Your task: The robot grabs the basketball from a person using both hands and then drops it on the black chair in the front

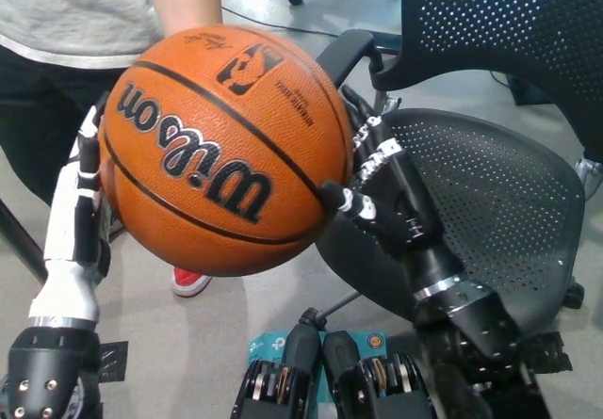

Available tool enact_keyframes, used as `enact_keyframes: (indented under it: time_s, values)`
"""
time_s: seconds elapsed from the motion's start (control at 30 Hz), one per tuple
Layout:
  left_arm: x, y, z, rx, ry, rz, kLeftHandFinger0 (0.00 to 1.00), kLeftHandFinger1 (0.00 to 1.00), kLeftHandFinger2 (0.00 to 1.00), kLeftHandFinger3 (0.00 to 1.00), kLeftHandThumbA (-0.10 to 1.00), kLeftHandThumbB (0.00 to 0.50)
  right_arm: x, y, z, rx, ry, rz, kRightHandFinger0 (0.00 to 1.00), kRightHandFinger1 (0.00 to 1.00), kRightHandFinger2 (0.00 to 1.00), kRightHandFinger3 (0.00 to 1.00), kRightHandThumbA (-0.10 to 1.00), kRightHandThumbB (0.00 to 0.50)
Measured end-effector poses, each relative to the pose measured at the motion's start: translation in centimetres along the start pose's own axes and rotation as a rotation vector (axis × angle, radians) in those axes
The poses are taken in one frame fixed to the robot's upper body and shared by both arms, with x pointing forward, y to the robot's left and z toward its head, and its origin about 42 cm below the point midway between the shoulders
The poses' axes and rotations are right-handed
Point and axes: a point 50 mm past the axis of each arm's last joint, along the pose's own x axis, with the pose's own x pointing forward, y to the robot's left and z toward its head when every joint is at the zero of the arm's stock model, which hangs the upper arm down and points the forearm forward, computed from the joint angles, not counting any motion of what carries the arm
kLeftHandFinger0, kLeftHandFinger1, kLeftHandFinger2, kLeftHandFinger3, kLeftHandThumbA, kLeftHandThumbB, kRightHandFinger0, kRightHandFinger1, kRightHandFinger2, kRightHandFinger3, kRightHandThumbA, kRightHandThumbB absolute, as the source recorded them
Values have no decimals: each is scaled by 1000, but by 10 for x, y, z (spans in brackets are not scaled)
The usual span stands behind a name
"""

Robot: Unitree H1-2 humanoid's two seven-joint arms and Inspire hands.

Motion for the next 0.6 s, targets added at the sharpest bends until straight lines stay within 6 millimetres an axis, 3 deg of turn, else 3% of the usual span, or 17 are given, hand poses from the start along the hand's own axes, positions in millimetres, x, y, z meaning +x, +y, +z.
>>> enact_keyframes:
  time_s: [0.1, 0.13, 0.23, 0.27, 0.3, 0.47, 0.6]
  values:
    - [1, -1, -8, 34, 23, 25, 1000, 1000, 1000, 1000, 1000, 124, 4, 13, -8, -2, -18, -27, 1000, 1000, 1000, 1000, 1000, 334]
    - [1, -1, -10, 43, 29, 32, 1000, 1000, 1000, 1000, 1000, 72, 5, 16, -10, -1, -26, -36, 1000, 1000, 1000, 1000, 1000, 321]
    - [2, -1, -17, 67, 50, 50, 1000, 1000, 1000, 1000, 1000, 70, 8, 26, -12, -7, -52, -70, 1000, 1000, 1000, 1000, 1000, 318]
    - [2, -1, -19, 72, 53, 53, 1000, 1000, 1000, 1000, 1000, 145, 8, 28, -13, -10, -58, -79, 1000, 1000, 1000, 1000, 1000, 317]
    - [2, -1, -20, 77, 56, 56, 1000, 1000, 1000, 1000, 1000, 180, 9, 30, -13, -12, -63, -87, 1000, 1000, 1000, 1000, 1000, 308]
    - [3, -14, -26, 21, 81, 56, 1000, 1000, 1000, 1000, 1000, 155, 14, 41, -13, -11, -92, -149, 1000, 1000, 1000, 1000, 1000, 248]
    - [7, -23, -28, -27, 93, 54, 1000, 1000, 1000, 1000, 1000, 160, 19, 41, -9, -21, -115, -191, 1000, 1000, 1000, 1000, 1000, 236]
